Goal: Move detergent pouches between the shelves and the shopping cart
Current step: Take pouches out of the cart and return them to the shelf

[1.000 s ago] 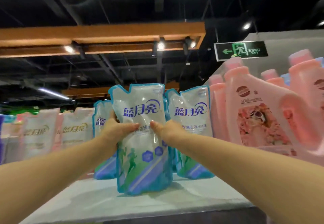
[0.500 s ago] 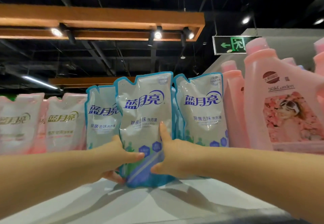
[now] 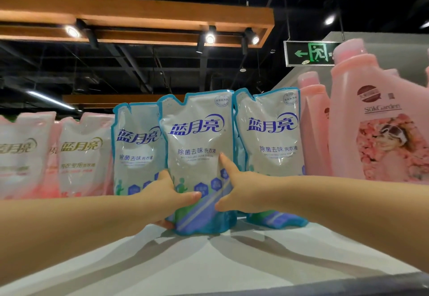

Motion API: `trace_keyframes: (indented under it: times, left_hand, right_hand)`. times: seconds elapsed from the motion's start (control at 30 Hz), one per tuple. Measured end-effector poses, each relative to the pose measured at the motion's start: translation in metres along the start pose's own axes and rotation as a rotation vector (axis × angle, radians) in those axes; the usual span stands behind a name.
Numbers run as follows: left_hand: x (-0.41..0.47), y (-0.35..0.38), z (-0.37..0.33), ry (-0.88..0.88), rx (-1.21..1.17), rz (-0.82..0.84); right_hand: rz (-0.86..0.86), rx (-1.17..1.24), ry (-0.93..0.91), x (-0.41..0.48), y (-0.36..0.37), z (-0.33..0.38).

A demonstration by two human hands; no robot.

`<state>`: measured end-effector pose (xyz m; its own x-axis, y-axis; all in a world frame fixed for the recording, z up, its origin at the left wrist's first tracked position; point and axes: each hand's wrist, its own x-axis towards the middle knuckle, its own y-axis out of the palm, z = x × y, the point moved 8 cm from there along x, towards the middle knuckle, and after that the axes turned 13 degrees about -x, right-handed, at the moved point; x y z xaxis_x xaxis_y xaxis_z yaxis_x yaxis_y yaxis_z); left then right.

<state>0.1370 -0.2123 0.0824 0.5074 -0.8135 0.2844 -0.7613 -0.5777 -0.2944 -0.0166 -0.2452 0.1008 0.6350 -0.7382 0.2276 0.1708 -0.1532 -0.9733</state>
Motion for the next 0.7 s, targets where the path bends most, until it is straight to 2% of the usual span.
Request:
trace_keyframes:
  times: [0.4,0.53,0.7]
  left_hand:
    - [-0.014,0.002,-0.003,-0.090,0.005,-0.023]
    - [-0.018,-0.004,-0.003,-0.105,0.071,0.013]
    - [-0.028,-0.028,-0.021,0.035,0.267,-0.078]
  right_hand:
    - [0.019,0.091,0.036,-0.008,0.001,-0.002]
    - [0.013,0.112,0.056,-0.012,0.003,0.002]
    - [-0.037,0.163,0.073,-0.026,-0.009,0.000]
